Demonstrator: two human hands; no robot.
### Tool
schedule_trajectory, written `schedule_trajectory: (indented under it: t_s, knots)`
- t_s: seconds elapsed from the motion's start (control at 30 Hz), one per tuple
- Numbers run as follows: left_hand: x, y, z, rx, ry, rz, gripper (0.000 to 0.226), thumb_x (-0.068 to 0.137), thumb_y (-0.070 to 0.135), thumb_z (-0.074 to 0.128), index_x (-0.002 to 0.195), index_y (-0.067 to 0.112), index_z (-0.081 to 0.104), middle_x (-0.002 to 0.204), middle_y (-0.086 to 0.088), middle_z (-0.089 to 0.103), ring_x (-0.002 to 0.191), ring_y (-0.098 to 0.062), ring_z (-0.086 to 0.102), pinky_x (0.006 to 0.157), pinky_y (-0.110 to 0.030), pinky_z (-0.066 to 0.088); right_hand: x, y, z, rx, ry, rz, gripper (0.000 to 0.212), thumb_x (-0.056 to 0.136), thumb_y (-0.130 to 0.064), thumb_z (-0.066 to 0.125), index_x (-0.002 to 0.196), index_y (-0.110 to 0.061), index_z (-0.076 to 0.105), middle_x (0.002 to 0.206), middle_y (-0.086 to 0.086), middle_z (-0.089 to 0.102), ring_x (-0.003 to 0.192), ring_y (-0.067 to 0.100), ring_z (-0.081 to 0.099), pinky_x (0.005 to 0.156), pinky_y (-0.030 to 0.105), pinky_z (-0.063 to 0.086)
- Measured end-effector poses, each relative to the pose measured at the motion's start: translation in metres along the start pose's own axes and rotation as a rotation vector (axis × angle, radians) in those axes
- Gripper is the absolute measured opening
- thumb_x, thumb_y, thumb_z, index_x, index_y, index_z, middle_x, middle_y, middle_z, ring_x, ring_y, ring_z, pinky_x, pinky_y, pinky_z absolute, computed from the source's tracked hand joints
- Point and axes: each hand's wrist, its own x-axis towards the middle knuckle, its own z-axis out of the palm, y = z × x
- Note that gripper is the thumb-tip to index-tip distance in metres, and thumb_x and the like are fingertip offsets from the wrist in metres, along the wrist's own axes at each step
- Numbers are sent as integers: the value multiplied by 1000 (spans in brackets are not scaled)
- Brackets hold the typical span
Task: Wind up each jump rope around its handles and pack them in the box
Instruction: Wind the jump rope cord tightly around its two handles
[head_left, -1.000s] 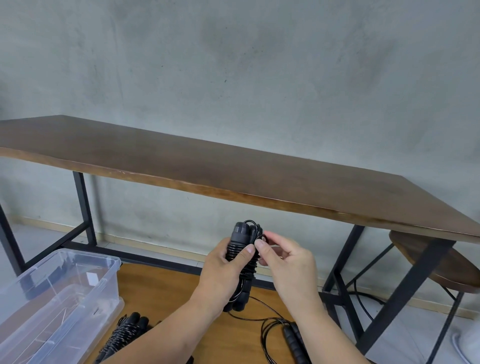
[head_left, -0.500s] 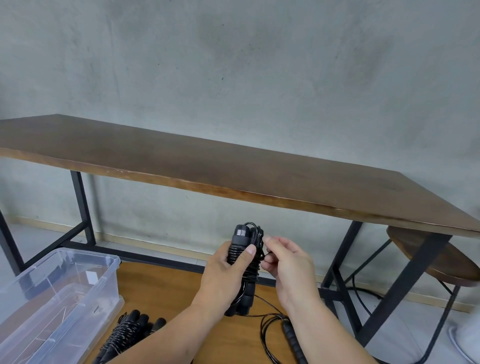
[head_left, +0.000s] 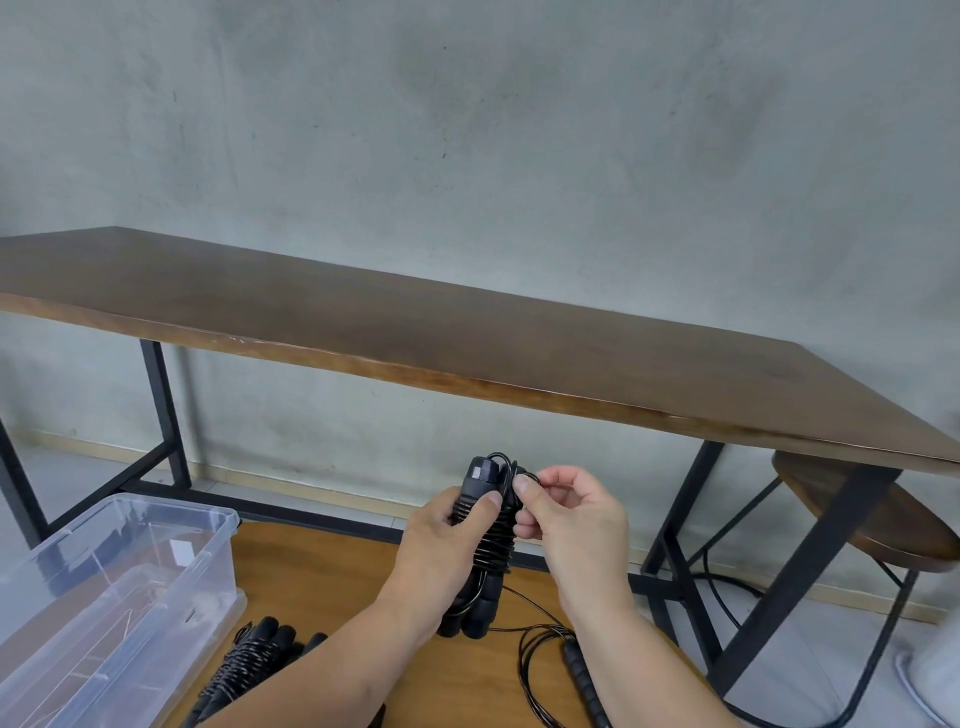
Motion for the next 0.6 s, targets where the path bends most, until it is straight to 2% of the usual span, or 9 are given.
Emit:
schedule_trajectory:
  t_s: [0.17,0.27,0.4,0.47,0.5,0.6]
  knots:
    - [0,2,-1,-1,-47,8,17,92,32,67,95,16,72,89,-17,71,71,-20,67,61,-29,56,-4,6,-2,-73,24,-103,2,86,-17,75,84,-17,74,64,2,71,57,12,68,56,19,55]
    - [0,-3,0,7,-75,31,14,90,32,68,96,20,74,93,-17,71,76,-22,68,66,-30,57,-7,10,-1,-139,47,-165,9,89,-18,71,83,-25,73,63,1,70,59,9,68,55,16,54]
    - [3,-11,0,31,-68,53,8,89,33,71,93,28,74,89,-12,72,84,-31,70,77,-43,58,-7,20,-3,-279,56,-255,19,90,-15,69,84,-33,71,78,-1,72,67,8,69,59,21,58]
    - [5,-11,-1,45,-61,68,9,87,37,73,91,29,74,84,-7,72,79,-26,68,79,-47,57,-8,23,-3,-379,40,-330,13,91,-19,67,97,-25,77,87,-9,69,76,5,68,68,24,59]
    - [6,-11,-2,54,-62,73,13,84,41,74,90,29,73,81,-6,70,76,-23,67,78,-46,56,-9,23,-2,-422,28,-364,16,90,-23,68,102,-20,78,90,-12,67,81,2,66,71,20,57]
    - [8,-13,-3,120,-38,93,14,84,44,73,84,30,71,72,0,66,69,-13,63,68,-34,54,-10,22,0,-462,8,-367,31,85,-36,73,109,-17,76,92,-16,64,89,-7,59,72,10,50]
